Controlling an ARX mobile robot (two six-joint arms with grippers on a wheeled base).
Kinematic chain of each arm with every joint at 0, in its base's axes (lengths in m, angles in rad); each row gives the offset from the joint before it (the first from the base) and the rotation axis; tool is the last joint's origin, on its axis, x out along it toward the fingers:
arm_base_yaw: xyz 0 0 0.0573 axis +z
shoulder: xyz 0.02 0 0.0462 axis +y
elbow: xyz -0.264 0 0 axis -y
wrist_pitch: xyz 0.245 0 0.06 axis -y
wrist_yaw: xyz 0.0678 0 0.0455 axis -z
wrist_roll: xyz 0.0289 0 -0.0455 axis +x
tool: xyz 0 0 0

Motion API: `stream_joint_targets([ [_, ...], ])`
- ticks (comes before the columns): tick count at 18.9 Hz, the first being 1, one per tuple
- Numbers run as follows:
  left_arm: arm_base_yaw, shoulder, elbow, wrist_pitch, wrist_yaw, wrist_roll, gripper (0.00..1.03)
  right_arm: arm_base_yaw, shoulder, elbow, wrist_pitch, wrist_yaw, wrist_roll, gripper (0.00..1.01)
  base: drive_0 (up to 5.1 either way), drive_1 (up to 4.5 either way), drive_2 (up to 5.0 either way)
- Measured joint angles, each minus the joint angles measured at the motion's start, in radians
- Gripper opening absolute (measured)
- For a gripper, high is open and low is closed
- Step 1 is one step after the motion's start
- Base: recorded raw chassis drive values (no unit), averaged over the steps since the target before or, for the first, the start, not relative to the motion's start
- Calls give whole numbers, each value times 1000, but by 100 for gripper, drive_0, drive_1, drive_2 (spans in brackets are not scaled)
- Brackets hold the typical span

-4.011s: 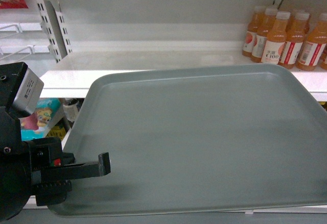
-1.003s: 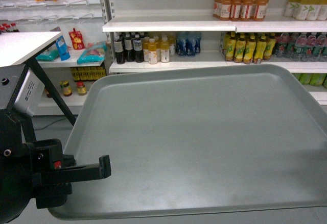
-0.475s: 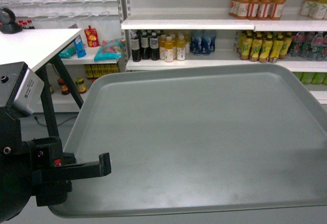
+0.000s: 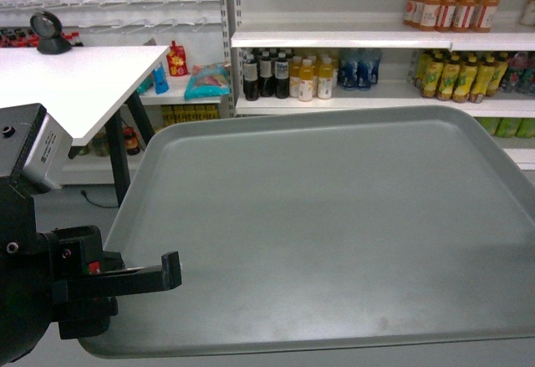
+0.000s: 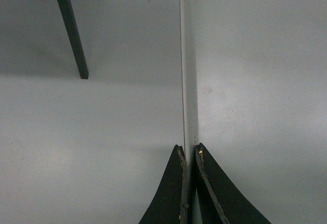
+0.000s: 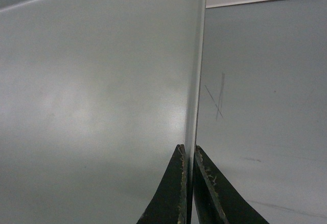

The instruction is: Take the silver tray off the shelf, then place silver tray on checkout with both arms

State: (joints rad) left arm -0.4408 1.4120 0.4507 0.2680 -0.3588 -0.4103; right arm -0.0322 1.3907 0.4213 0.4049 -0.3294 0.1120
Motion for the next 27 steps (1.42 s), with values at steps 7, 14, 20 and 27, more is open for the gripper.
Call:
stream_joint_targets([
  [7, 0, 0, 0, -1, 0, 0, 3, 0, 2, 0, -1, 0, 0, 3, -504, 241, 241],
  [14, 0, 0, 0, 0, 0, 0, 3, 0, 2, 0, 1, -1, 0, 3, -507, 239, 239],
  [20, 0, 0, 0, -1, 0, 0, 3, 0, 2, 0, 0, 0, 0, 3, -505, 240, 240],
  [27, 0, 0, 0, -1, 0, 0, 3, 0, 2, 0, 0, 0, 0, 3, -505, 240, 240],
])
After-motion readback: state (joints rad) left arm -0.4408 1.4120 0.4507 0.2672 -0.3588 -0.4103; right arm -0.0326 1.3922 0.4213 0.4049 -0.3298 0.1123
